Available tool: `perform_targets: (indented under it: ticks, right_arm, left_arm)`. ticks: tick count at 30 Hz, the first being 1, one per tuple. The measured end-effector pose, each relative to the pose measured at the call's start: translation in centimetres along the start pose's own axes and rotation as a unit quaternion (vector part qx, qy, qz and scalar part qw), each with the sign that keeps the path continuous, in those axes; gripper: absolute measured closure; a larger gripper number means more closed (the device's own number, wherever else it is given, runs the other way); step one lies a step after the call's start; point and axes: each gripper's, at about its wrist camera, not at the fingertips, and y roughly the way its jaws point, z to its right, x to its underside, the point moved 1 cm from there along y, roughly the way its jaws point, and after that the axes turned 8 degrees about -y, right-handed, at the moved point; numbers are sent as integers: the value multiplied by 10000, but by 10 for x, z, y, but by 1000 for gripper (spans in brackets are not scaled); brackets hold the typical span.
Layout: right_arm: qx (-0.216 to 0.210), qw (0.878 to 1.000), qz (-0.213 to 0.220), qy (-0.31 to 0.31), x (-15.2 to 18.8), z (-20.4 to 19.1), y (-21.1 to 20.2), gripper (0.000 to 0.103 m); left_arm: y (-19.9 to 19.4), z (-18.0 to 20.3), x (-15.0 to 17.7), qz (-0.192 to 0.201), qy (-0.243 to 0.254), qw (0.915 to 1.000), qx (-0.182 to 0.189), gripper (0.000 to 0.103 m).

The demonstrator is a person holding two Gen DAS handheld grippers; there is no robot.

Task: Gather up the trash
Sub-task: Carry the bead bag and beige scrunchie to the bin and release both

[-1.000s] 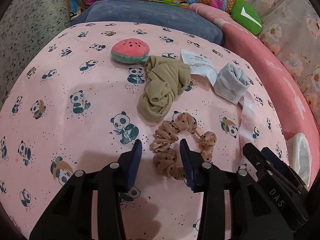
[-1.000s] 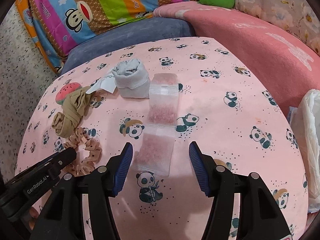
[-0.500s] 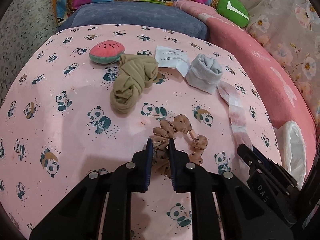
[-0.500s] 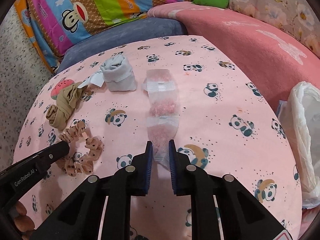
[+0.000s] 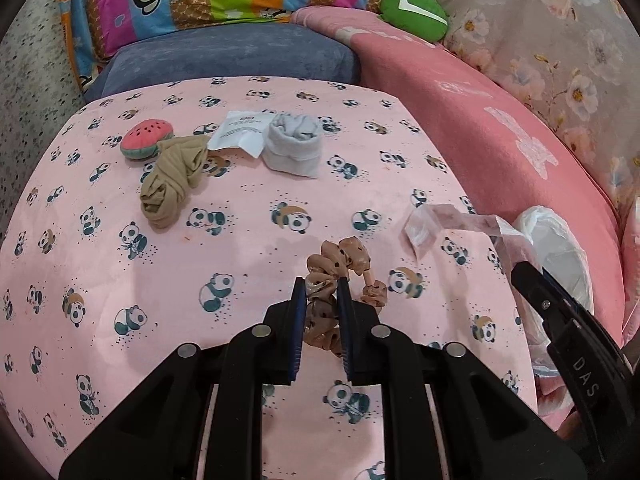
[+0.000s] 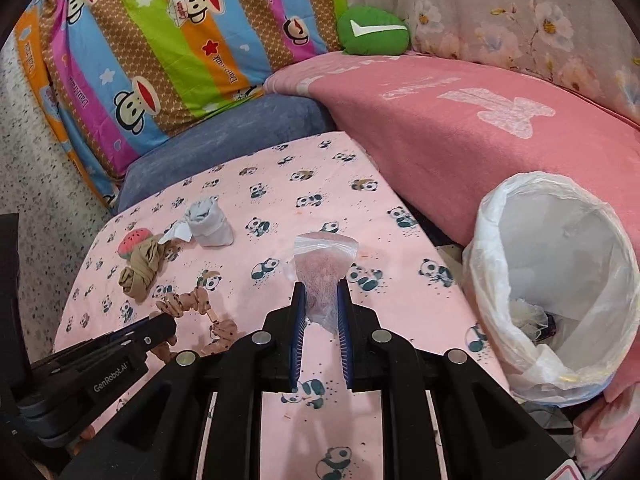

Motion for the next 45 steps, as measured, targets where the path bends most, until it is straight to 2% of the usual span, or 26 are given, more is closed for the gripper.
perform_targets:
  ticks: [11,19,26,35,36,40,42,45]
  right_arm:
    - [310,9968,560,469,-3,69,-63,89]
    - [606,9911,894,783,-8,120,-99,89]
    - [860,9863,1047,938,-10,155,-117,89]
    - [1105,9826,1039,1069,-3,189,-127,89]
    - [1123,9824,1028,1085,-2,192,-127,89]
    - [1168,9820,976,1116,2,201,-126,90]
    - [1179,9821,952,1121,3,203,-124,90]
    - [1175,9825,896,1130,5,206,-119,90]
  left_arm:
    - [-19,70,18,75,566,9981,249,88]
    - [-29,127,29,80,1021,9932,548,88]
    - [-30,176,35,28,1364,9871,833,88]
    - [-21,236,42,-105,1740,9768,1247,86]
    - [-19,241,42,-94,1778,9760,1253,84]
    - [-13,256,41,-34,1838,9756,1199,55]
    - [-12,257,41,6,1840,9761,1154,51]
    - [-9,251,42,-29,1799,9773,1121,51]
